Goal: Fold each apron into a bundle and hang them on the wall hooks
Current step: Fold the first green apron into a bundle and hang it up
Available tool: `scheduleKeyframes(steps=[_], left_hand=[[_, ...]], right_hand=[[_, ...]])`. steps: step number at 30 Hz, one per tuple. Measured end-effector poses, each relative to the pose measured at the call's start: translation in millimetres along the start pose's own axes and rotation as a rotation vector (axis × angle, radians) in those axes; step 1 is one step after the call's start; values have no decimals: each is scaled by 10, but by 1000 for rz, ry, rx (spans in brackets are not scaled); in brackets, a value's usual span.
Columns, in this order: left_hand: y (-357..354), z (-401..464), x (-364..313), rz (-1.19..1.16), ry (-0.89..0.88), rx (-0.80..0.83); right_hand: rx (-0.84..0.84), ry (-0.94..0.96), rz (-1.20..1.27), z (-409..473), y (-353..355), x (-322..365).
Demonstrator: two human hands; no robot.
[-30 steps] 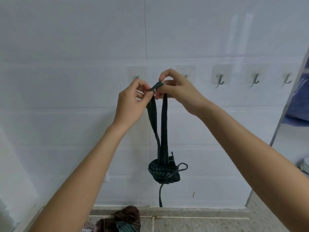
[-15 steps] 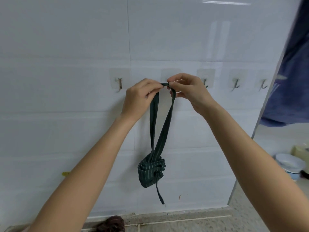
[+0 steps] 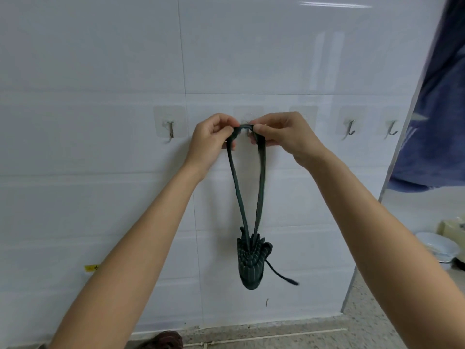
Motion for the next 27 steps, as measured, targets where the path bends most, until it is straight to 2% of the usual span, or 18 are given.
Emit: scheduleKeyframes(steps=[2, 4, 8, 12, 16, 23, 27], left_hand=[[-10, 54, 18, 52, -12, -39], [-43, 91, 48, 154, -51, -72], [-142, 59, 21, 564, -223, -154], [-155, -39, 56, 773, -317, -200], [-214, -183, 199, 742, -282, -203], [-90, -622, 705, 533, -27, -43], [-75, -1104, 1205, 517, 185, 147]], right_hand=[[-18, -67, 191, 16, 11, -25], [-59, -76, 219, 27, 4, -60], [-226, 90, -238, 17, -35, -138], [-273, 94, -394, -26, -144, -251], [-346, 97, -465, -222, -293, -399], [-340, 7, -338, -1139, -510, -952], [-285, -224, -487, -1771, -904, -1429]])
Point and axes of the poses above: each hand's wrist, its own z-axis towards the middle knuckle, its own y-axis out of the back of the hand, x = y × z, the point moved 4 cm from there along z, towards the middle knuckle, and after that the axes turned 1 degree about y, right-handed, at the moved point
